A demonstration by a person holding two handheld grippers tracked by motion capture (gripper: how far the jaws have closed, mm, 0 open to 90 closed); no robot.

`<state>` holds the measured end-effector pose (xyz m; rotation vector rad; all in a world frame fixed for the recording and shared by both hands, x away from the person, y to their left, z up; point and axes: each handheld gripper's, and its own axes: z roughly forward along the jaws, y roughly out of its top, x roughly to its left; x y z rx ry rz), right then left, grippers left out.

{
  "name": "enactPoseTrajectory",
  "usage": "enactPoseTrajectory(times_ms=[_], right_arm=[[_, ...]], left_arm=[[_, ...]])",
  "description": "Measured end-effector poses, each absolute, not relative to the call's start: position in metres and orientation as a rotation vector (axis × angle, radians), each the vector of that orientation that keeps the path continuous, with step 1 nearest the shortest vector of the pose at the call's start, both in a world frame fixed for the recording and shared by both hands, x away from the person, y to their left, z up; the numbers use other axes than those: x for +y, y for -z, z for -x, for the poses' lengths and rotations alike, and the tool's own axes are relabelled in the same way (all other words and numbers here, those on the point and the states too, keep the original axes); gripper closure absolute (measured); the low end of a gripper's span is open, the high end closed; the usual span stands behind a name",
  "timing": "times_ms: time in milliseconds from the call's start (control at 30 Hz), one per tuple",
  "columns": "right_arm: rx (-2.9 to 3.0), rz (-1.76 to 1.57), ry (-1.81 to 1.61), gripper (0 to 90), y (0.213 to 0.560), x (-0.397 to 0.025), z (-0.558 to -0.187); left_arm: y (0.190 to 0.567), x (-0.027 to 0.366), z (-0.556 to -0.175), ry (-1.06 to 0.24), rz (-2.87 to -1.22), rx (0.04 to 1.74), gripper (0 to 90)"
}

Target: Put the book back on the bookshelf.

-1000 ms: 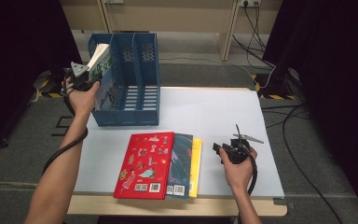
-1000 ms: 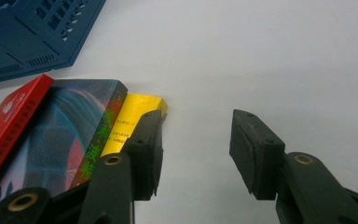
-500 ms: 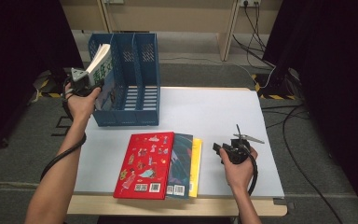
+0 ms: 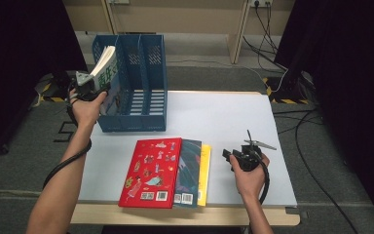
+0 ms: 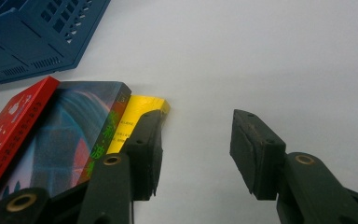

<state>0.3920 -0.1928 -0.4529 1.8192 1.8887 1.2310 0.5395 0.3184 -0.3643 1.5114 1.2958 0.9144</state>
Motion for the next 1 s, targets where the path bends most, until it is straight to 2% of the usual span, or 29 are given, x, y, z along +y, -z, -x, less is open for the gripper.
enactPoseTrajectory(times_ms=[200, 433, 633, 1000], right_arm=[[1.885, -1.820, -1.230, 54.1, 0.453, -0.193, -0.393], [1.887, -1.819, -1.232, 53.9, 0.453, -0.193, -0.393], [1.890, -1.819, -1.229, 53.9, 0.454, -0.193, -0.393], [1.880, -1.844, -1.231, 54.0, 0.454, -0.193, -0.393]], left_arm=[[0.354, 0.318, -0.542, -0.934, -1.506, 1.281, 64.6], [0.350, 0.315, -0.546, -0.925, -1.530, 1.303, 71.4], [0.347, 0.314, -0.547, -0.923, -1.557, 1.317, 73.1], [0.352, 0.321, -0.544, -0.914, -1.477, 1.318, 73.6]])
